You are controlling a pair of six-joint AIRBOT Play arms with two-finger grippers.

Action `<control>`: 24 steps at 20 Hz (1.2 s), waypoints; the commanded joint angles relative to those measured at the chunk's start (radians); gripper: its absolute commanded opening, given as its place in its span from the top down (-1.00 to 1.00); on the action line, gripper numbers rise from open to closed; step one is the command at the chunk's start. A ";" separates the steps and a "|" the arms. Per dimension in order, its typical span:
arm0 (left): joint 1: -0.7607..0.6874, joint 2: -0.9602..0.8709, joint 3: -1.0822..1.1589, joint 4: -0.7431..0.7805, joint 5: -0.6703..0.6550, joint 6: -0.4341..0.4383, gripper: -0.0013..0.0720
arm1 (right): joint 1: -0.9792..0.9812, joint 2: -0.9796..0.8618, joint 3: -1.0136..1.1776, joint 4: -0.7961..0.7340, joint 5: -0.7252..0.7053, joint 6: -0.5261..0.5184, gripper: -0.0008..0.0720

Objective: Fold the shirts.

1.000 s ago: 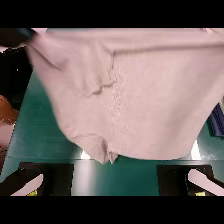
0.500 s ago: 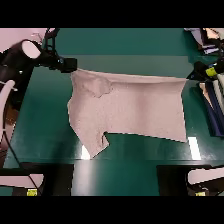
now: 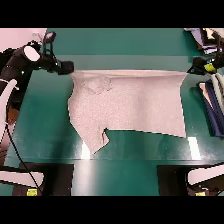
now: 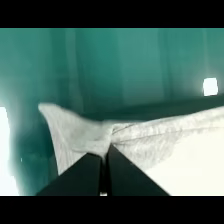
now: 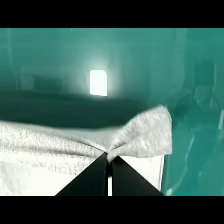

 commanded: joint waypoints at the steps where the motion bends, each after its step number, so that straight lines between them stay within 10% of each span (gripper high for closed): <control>1: -0.004 -0.002 -0.088 -0.012 -0.061 0.058 0.90 | 0.003 0.069 -0.169 -0.022 -0.054 -0.010 0.94; 9: -0.007 -0.002 -0.196 -0.018 -0.024 0.017 0.84 | 0.060 0.198 -0.533 -0.003 -0.259 -0.009 0.90; 11: -0.007 -0.001 -0.195 -0.018 -0.042 -0.020 -0.53 | 0.064 0.200 -0.530 -0.003 -0.239 -0.008 -0.09; 24: 0.082 0.412 -0.689 -0.086 -0.266 -0.014 -0.36 | -0.027 0.605 -0.800 -0.002 -0.053 -0.055 -0.02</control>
